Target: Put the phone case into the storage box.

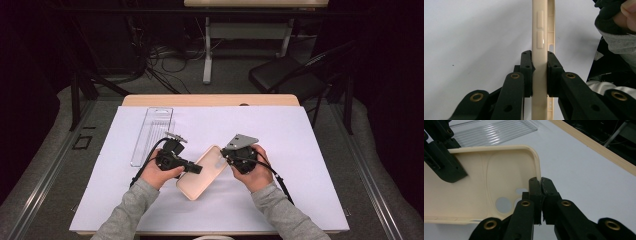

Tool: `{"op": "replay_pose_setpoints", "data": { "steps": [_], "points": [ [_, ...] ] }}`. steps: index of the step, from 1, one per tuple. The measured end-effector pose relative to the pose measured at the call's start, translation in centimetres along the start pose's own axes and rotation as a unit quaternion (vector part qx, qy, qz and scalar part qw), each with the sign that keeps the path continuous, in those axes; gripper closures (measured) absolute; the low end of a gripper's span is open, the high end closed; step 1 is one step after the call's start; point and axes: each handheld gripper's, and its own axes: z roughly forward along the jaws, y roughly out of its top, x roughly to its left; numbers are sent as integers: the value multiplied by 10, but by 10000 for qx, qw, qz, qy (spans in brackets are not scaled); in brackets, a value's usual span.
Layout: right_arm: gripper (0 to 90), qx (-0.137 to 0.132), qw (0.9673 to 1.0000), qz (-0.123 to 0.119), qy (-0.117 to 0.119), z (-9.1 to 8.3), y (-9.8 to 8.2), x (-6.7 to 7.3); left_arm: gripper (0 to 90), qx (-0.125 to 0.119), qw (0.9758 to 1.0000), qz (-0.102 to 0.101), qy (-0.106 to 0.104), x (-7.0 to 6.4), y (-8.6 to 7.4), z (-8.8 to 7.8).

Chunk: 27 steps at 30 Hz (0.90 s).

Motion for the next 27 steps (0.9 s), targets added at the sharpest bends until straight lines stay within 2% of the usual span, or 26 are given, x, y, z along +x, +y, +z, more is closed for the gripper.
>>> {"op": "replay_pose_setpoints", "data": {
  "steps": [13,14,19,27],
  "points": [
    [870,-15,10000,66,42,1,0,-1,805,-23,10000,44,-11,1,0,-1],
    [868,-8,10000,75,51,1,0,-1,805,-30,10000,49,36,0,0,-1],
    [856,-15,9999,124,100,1,0,-2,805,-35,10000,40,-27,1,0,-1],
    [785,-77,9997,193,113,0,0,-3,805,-81,10000,-3,-2,2,0,-1]
  ]
}}
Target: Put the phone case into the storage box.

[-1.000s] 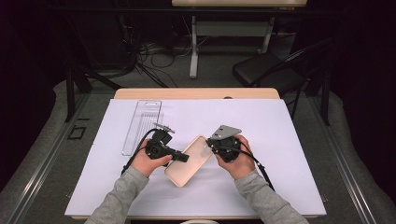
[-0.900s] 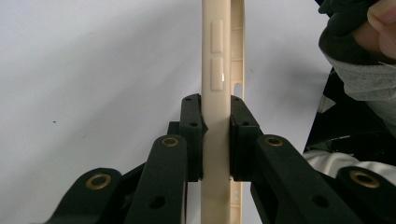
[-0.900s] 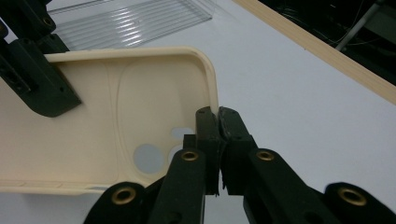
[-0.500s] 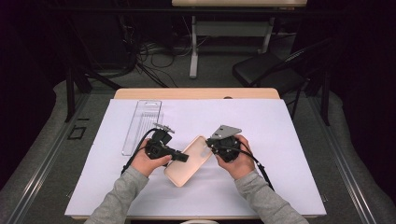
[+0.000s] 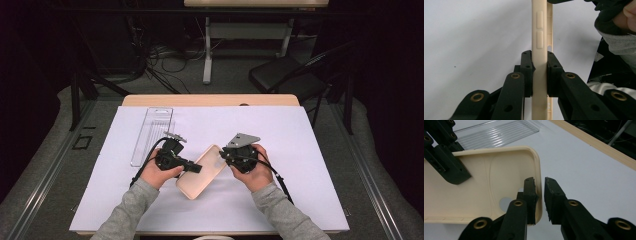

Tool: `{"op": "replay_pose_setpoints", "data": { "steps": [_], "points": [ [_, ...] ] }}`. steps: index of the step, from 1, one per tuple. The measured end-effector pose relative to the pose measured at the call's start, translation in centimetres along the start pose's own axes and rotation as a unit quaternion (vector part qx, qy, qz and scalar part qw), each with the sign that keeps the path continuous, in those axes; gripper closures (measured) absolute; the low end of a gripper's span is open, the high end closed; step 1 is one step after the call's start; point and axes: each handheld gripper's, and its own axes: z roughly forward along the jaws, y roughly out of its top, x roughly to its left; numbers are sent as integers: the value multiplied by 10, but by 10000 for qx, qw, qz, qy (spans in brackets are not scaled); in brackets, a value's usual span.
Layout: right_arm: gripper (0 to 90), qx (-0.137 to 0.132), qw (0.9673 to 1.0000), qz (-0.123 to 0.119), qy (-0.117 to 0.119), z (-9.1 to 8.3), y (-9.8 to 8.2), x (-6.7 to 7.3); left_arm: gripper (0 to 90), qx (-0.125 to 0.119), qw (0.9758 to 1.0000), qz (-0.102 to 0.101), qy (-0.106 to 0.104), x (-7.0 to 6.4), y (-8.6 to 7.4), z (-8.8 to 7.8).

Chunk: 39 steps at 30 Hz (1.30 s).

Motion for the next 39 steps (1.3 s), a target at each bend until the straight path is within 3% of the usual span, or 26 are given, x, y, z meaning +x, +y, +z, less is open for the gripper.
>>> {"op": "replay_pose_setpoints", "data": {
  "steps": [10,20,30,39],
  "points": [
    [675,-105,9998,118,-76,-3,0,-5,804,-285,9995,-18,144,3,-1,-5],
    [575,-140,9991,391,97,-4,0,-8,805,-705,9972,-1,251,7,-3,-10],
    [548,-186,9940,913,581,-4,-1,-15,804,-1191,9923,-19,341,7,-6,-15],
    [512,-302,9907,1065,787,-3,-2,-16,805,-1578,9868,7,368,6,-8,-18]
  ]
}}
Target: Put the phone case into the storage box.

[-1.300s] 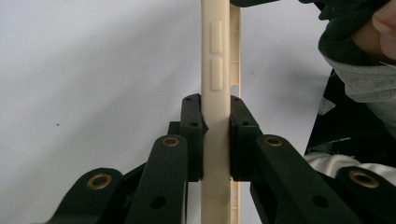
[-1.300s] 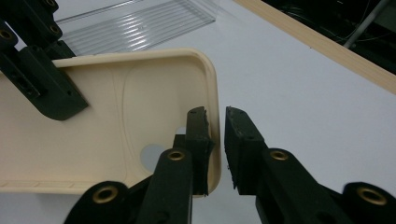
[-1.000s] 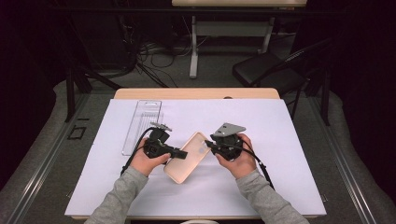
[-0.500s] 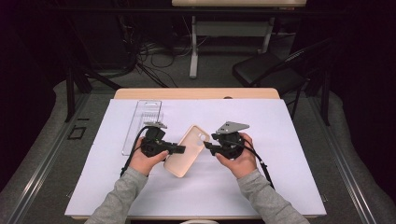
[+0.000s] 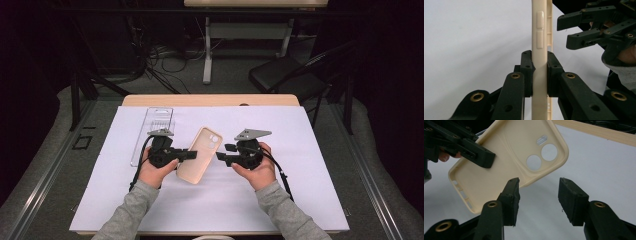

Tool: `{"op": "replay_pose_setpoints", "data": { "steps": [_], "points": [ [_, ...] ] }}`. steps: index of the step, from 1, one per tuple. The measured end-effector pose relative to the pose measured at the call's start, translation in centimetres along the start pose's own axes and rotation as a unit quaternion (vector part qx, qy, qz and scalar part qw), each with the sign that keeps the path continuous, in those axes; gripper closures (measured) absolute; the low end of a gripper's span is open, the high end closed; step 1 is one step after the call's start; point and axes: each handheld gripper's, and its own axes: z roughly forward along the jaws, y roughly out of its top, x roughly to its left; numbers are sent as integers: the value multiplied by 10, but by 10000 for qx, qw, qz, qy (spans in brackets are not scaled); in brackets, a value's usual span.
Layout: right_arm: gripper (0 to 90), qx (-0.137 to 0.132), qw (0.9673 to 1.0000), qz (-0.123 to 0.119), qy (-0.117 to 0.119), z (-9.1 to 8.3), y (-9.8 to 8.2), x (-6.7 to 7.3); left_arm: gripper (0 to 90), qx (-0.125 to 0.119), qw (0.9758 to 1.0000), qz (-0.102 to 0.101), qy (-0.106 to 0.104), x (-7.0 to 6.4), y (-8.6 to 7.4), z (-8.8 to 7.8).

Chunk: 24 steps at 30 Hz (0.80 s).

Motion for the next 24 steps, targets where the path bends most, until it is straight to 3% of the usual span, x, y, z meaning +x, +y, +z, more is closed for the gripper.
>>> {"op": "replay_pose_setpoints", "data": {
  "steps": [7,24],
  "points": [
    [518,39,9998,135,121,1,-2,0,804,-342,9994,-28,21,0,-2,-3],
    [537,-152,9967,631,490,3,-6,0,805,-760,9971,48,-55,-5,-4,-6]
  ]
}}
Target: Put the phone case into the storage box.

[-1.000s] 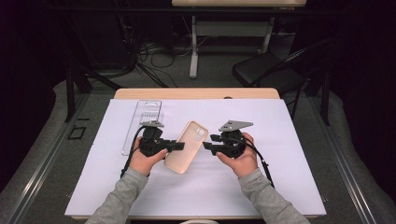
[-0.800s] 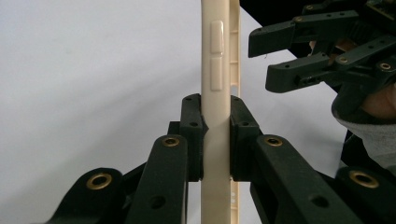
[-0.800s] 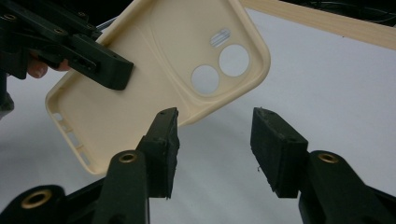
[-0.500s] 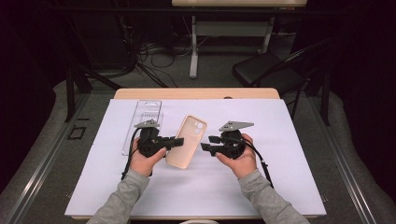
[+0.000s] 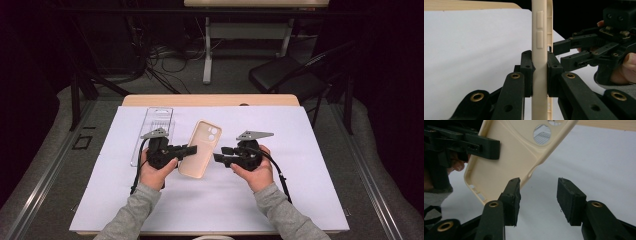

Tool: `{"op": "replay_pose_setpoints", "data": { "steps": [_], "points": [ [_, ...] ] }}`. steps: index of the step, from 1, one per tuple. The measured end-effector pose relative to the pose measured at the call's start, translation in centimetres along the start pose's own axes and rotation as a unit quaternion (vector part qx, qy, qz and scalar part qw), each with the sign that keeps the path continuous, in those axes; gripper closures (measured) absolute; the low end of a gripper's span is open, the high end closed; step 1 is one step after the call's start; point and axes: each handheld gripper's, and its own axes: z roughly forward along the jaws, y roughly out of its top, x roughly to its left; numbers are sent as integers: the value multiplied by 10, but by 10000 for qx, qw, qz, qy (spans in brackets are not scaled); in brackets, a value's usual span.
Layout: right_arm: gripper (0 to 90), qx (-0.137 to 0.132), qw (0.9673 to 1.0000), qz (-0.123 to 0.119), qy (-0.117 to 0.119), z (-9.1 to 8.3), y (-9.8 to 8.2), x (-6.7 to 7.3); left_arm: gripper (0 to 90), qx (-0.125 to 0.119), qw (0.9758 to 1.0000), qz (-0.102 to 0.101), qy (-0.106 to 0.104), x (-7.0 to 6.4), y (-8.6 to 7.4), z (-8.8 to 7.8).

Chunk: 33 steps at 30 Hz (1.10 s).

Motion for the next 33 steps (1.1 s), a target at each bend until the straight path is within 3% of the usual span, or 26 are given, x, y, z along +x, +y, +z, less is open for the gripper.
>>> {"op": "replay_pose_setpoints", "data": {
  "steps": [11,23,33],
  "points": [
    [549,-87,9981,486,379,2,-3,-3,805,-134,9998,62,-157,-2,-1,1],
    [571,-69,9920,953,824,7,-8,-6,805,-289,9992,171,-202,-6,-3,1],
    [600,-69,9907,1038,879,9,-9,-6,805,-293,9990,229,-242,-9,-5,4]
  ]
}}
